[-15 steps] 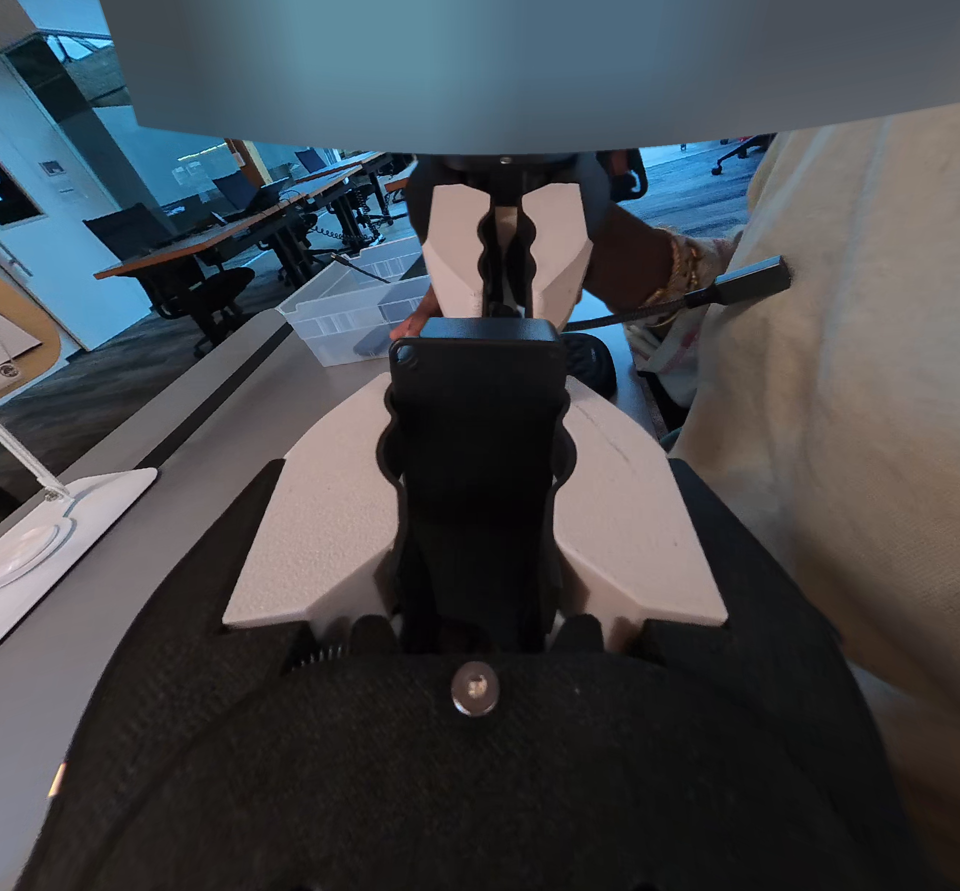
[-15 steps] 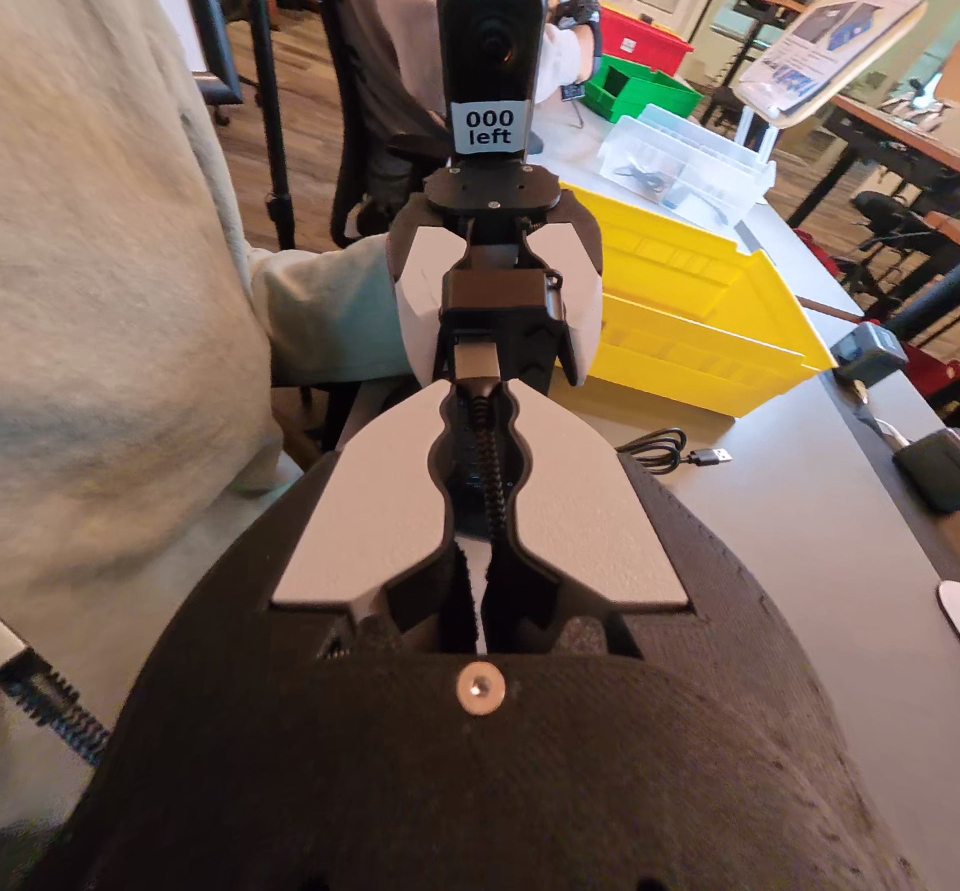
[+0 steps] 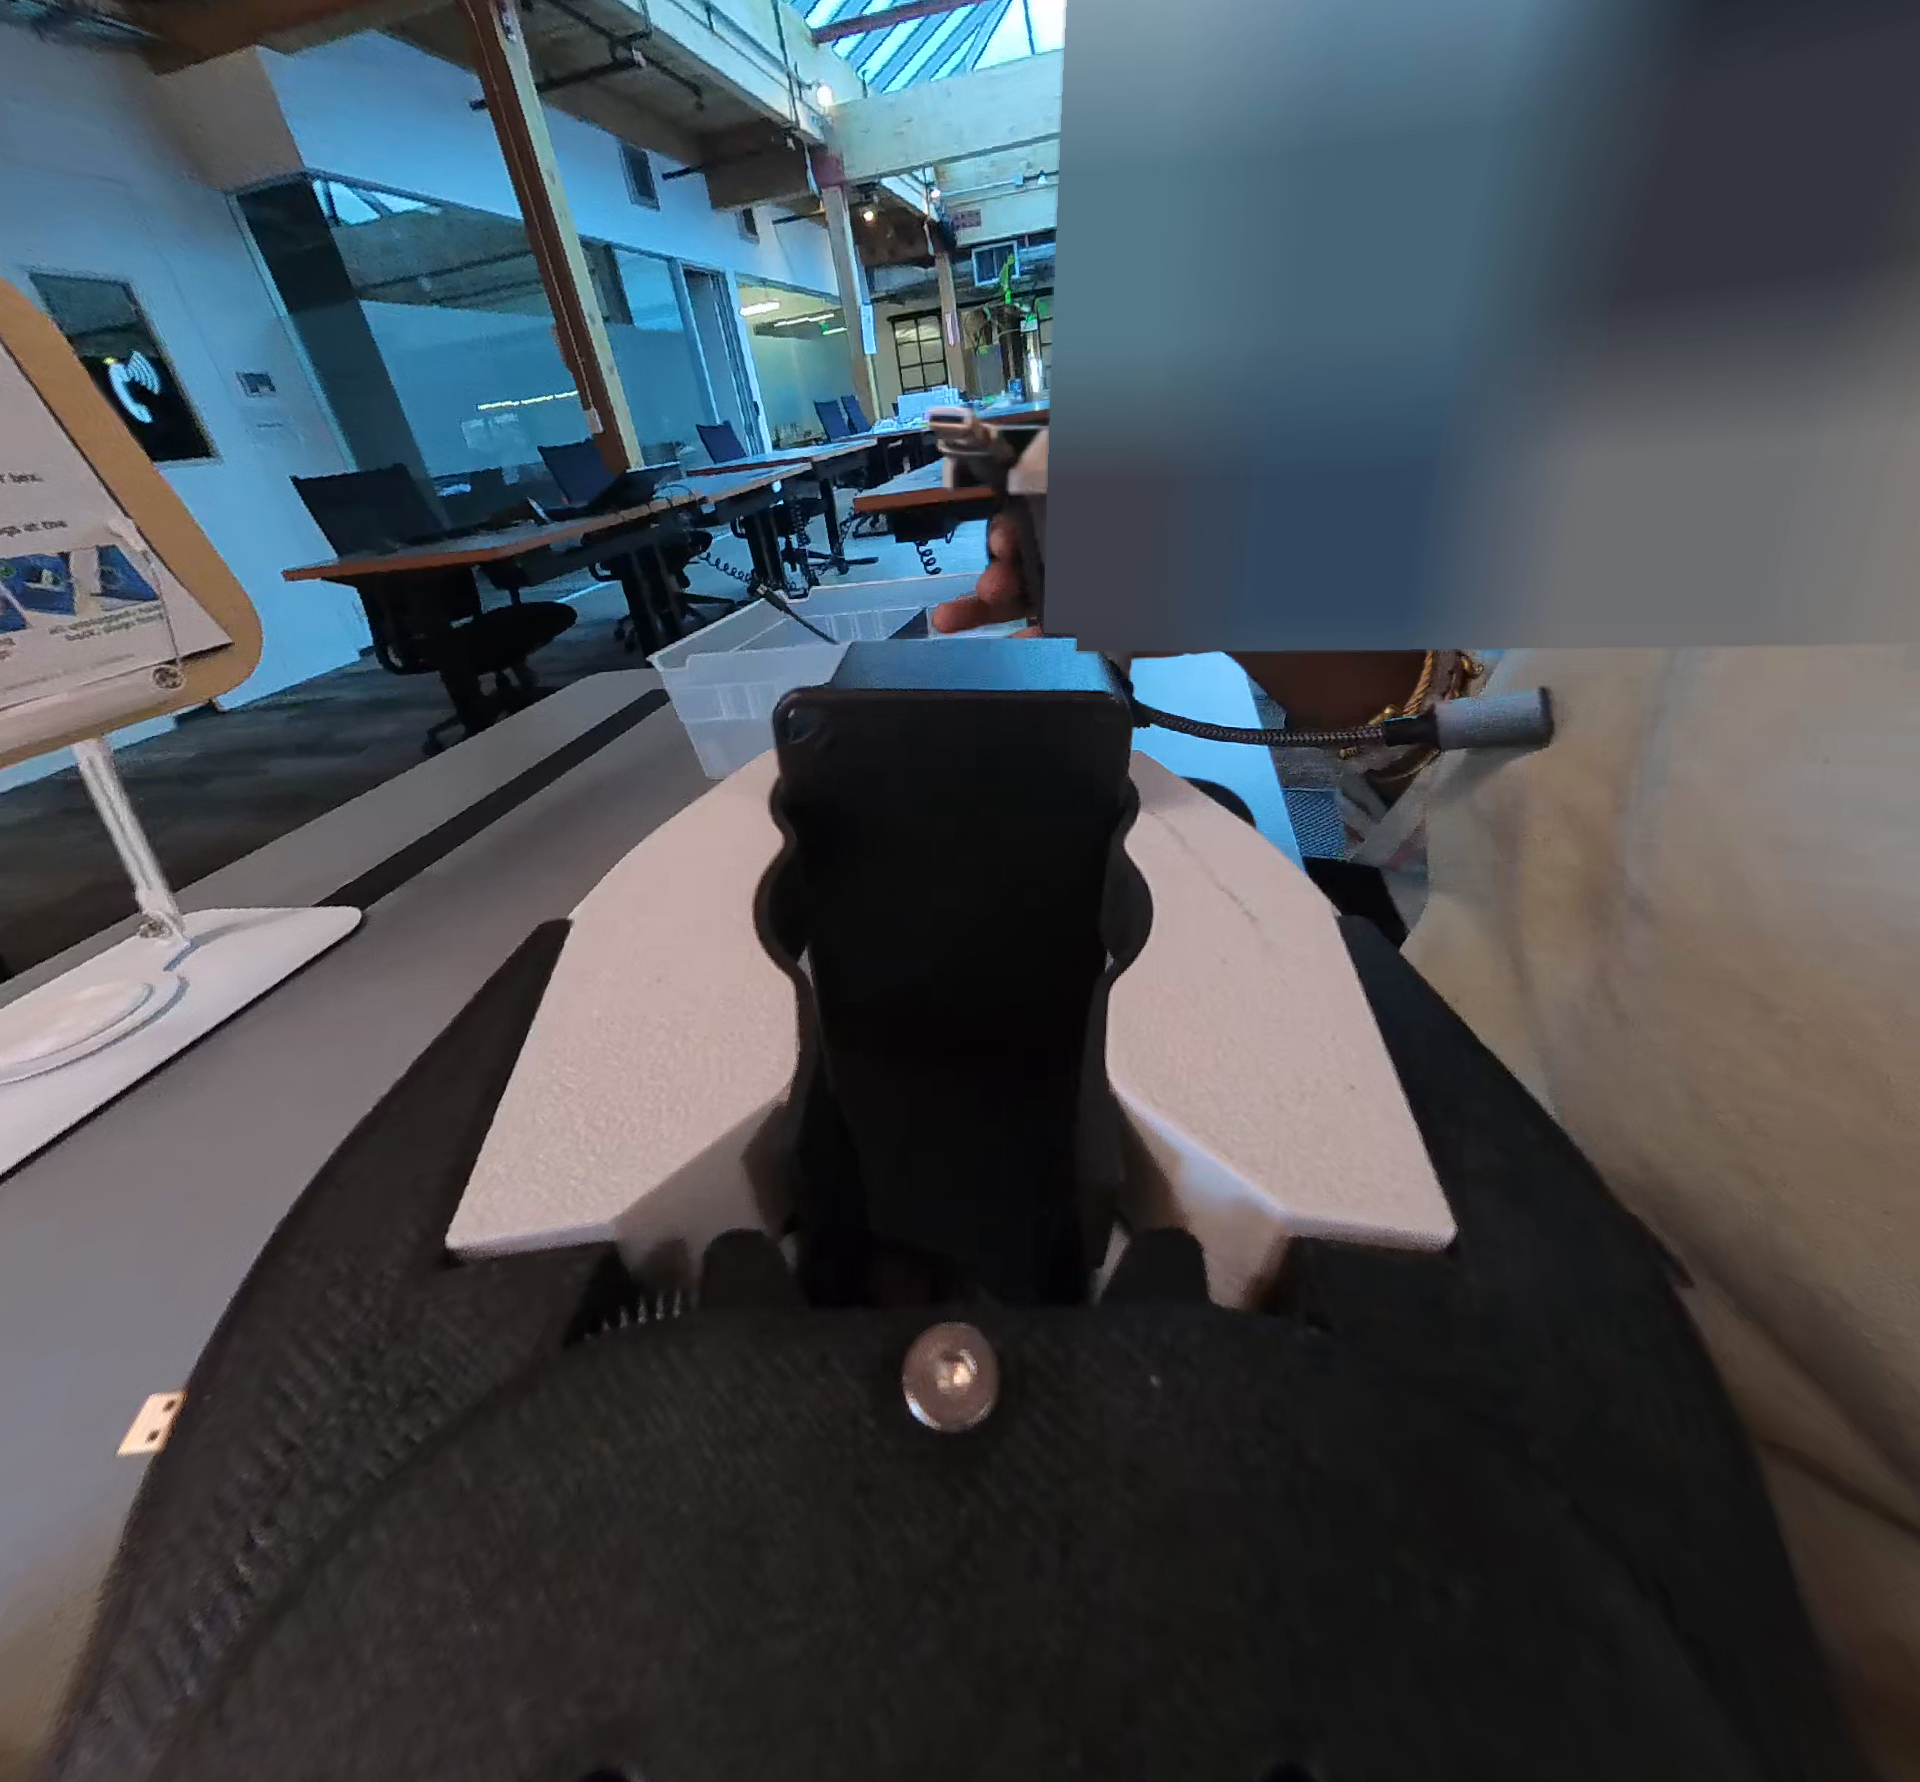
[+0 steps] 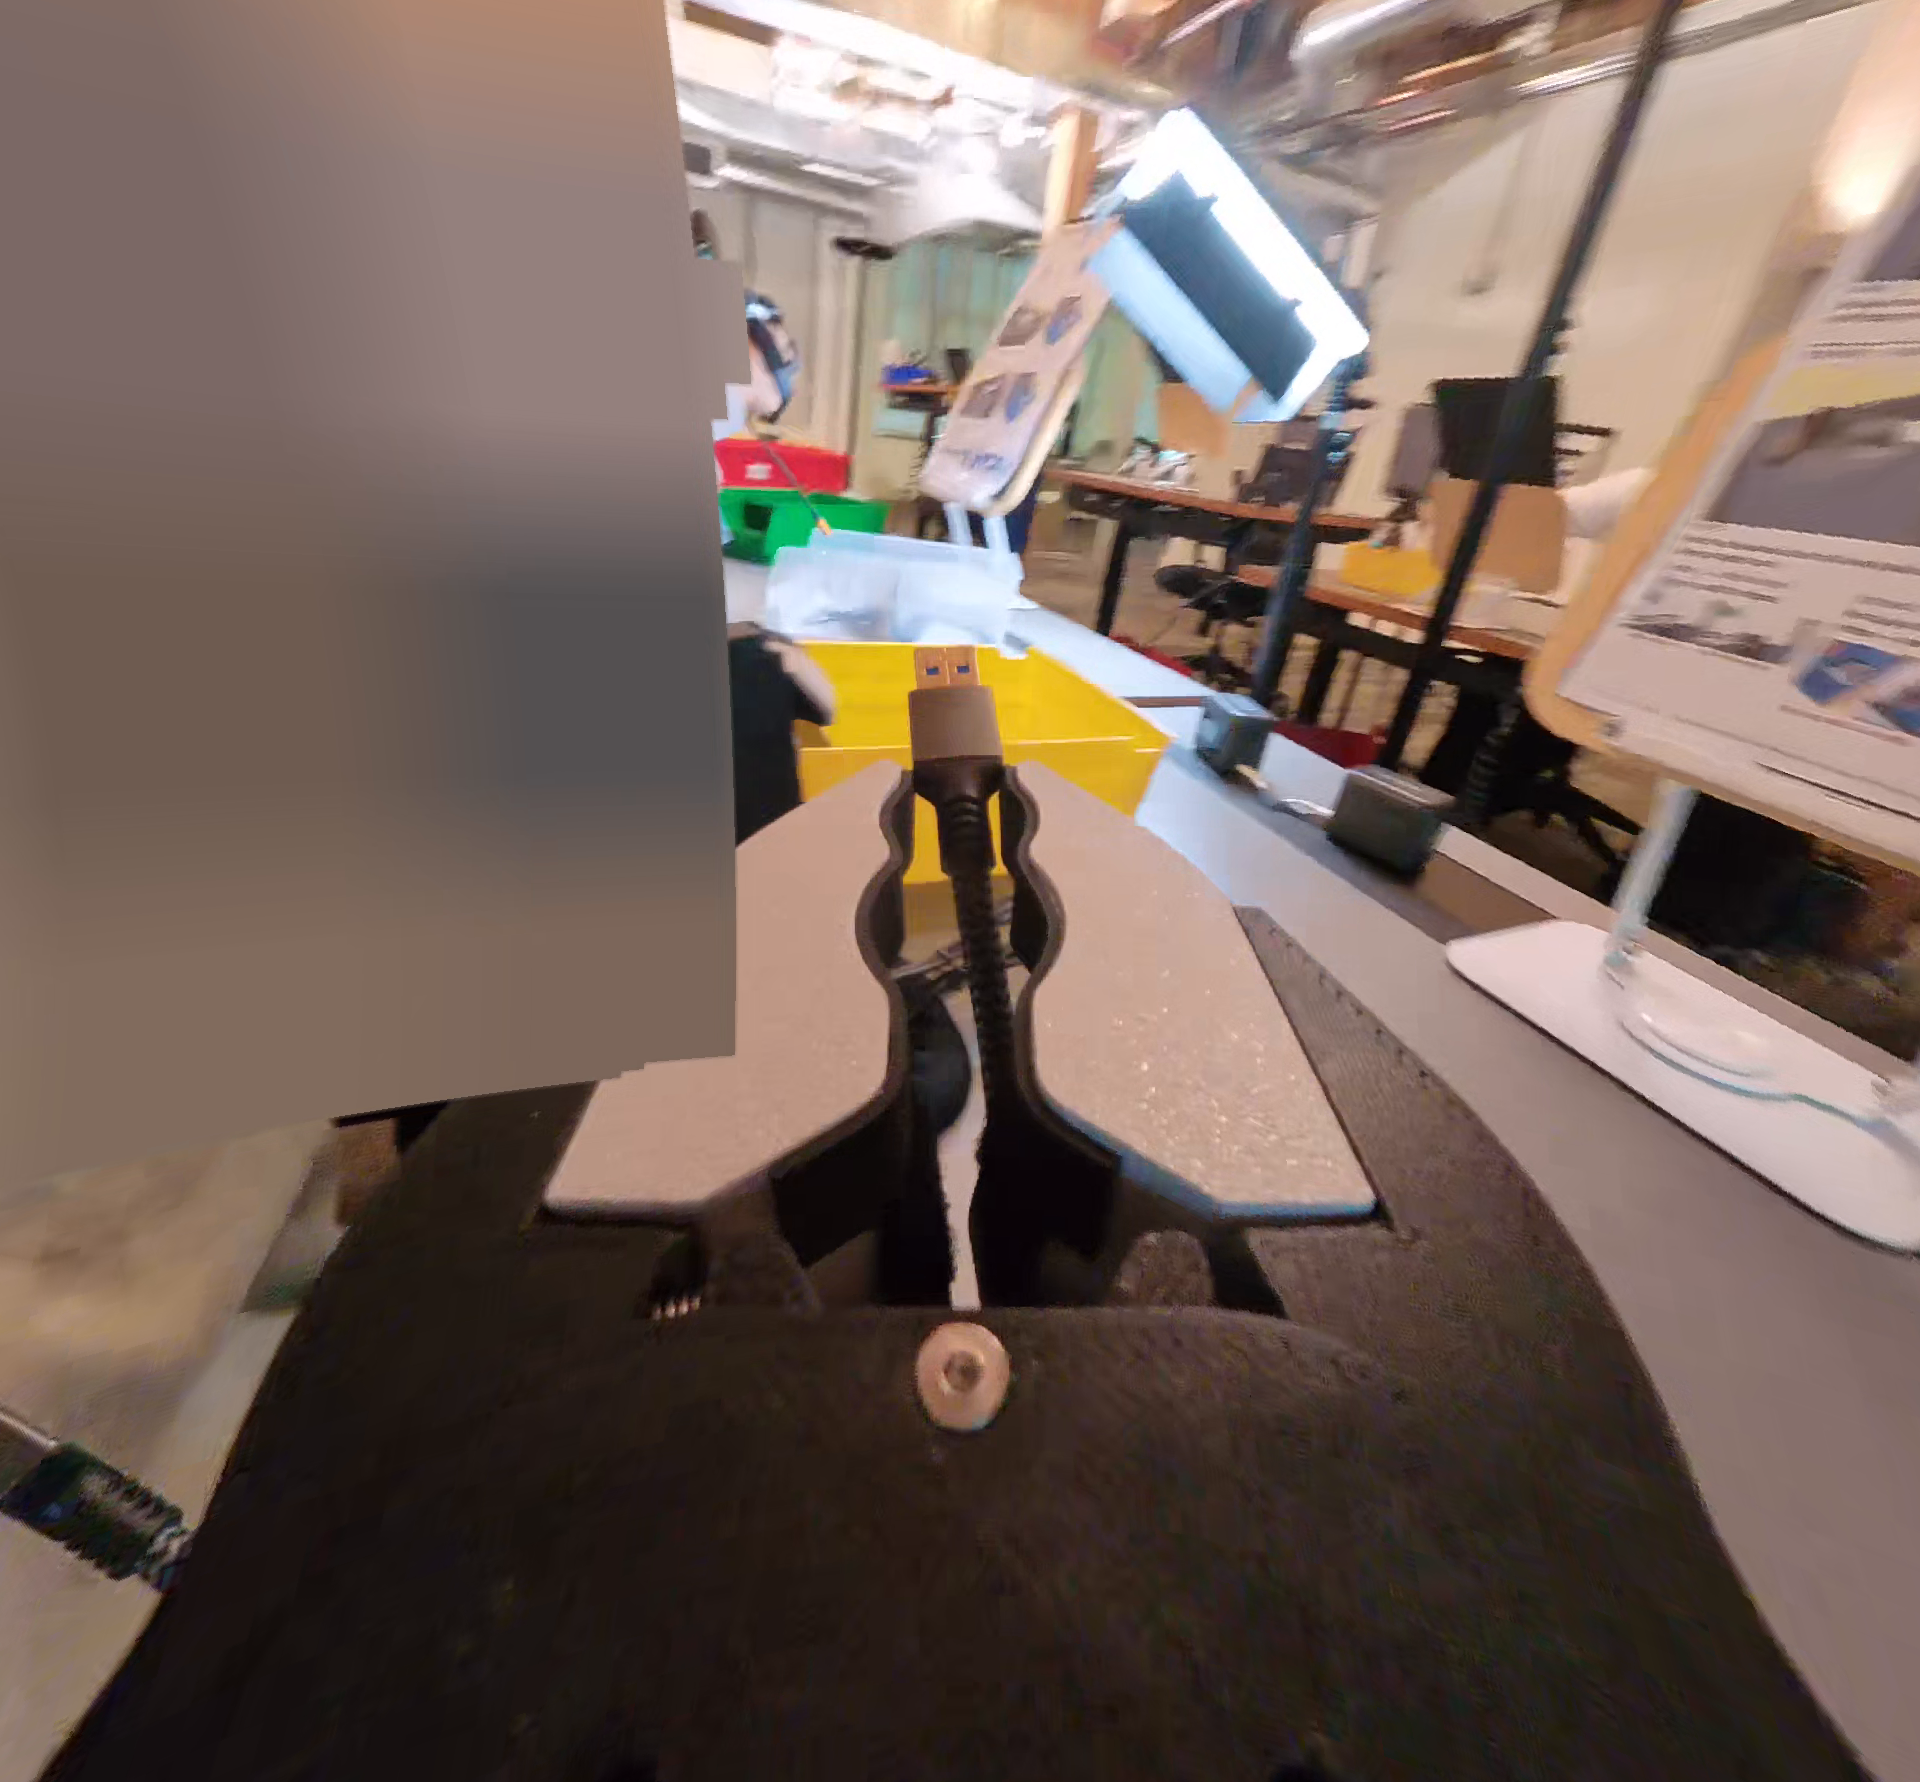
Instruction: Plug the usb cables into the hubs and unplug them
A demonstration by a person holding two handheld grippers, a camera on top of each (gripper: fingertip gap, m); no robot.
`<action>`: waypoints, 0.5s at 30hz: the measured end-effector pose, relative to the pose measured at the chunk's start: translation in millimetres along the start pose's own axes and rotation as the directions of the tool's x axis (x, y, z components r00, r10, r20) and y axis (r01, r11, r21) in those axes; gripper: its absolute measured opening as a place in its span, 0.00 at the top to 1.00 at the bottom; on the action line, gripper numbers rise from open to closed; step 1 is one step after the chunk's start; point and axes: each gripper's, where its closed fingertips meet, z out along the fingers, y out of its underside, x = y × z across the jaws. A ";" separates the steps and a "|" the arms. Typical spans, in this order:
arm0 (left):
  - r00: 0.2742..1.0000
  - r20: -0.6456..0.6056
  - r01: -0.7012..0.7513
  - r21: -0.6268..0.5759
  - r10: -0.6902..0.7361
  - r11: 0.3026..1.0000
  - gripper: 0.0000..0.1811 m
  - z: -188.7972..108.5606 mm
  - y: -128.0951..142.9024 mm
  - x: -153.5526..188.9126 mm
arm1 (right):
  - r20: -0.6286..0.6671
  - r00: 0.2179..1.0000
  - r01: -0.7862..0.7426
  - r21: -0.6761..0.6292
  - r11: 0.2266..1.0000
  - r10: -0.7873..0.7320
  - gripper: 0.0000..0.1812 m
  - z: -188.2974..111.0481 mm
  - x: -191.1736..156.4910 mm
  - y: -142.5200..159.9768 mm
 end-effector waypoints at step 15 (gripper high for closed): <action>0.998 -0.027 -0.054 -0.004 0.054 0.999 0.70 12.8 1.3 10.2 | -0.681 0.700 0.314 0.020 0.949 -0.217 0.92 -139.6 90.2 -65.9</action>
